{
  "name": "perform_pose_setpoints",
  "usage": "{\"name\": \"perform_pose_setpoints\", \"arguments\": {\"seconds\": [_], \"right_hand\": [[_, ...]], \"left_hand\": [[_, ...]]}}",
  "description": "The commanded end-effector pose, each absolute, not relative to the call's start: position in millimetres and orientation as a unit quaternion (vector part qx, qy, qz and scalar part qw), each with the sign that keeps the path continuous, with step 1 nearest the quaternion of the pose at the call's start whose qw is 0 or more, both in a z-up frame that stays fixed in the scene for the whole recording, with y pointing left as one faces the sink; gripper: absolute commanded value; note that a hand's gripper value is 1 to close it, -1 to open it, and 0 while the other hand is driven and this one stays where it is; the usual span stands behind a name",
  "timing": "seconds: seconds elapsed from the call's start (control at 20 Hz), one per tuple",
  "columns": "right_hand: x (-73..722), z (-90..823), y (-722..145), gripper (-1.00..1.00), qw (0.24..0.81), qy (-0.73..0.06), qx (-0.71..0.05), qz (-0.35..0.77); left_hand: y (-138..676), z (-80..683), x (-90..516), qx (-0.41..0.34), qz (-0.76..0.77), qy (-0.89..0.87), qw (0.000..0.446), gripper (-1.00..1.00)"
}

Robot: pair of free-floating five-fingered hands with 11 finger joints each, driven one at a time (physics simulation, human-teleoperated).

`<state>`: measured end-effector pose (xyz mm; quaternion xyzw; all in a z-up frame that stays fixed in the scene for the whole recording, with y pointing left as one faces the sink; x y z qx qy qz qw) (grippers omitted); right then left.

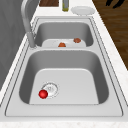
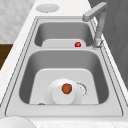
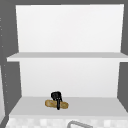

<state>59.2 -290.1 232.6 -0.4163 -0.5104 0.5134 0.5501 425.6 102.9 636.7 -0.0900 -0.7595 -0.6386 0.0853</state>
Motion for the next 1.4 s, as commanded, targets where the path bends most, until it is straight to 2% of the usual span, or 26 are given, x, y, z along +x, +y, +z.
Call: {"name": "perform_pose_setpoints", "arguments": {"seconds": [0.0, 0.25, 0.4, 0.6, 0.8, 1.35], "right_hand": [[59.2, 232.6, -290.1, 0.00, 0.550, -0.510, -0.416, 0.513], [59.2, 232.6, -290.1, 0.00, 0.550, -0.510, -0.416, 0.513], [59.2, 232.6, -290.1, 0.00, 0.550, -0.510, -0.416, 0.513], [59.2, 232.6, -290.1, 0.00, 0.550, -0.510, -0.416, 0.513], [59.2, 232.6, -290.1, 0.00, 0.550, -0.510, -0.416, 0.513], [59.2, 232.6, -290.1, 0.00, 0.550, -0.510, -0.416, 0.513]], "left_hand": [[102.9, 622.1, 435.4, -0.091, -0.620, -0.777, 0.063, 1.00], [102.4, 596.8, 460.2, -0.081, -0.602, -0.793, 0.049, 1.00], [112.3, 592.1, 472.7, -0.106, -0.592, -0.798, 0.036, 1.00], [124.4, 601.4, 497.1, -0.168, -0.590, -0.790, -0.004, 1.00], [126.5, 596.6, 509.0, -0.187, -0.578, -0.794, -0.020, 1.00], [142.1, 560.8, 507.6, -0.215, -0.531, -0.819, -0.015, 1.00]]}}
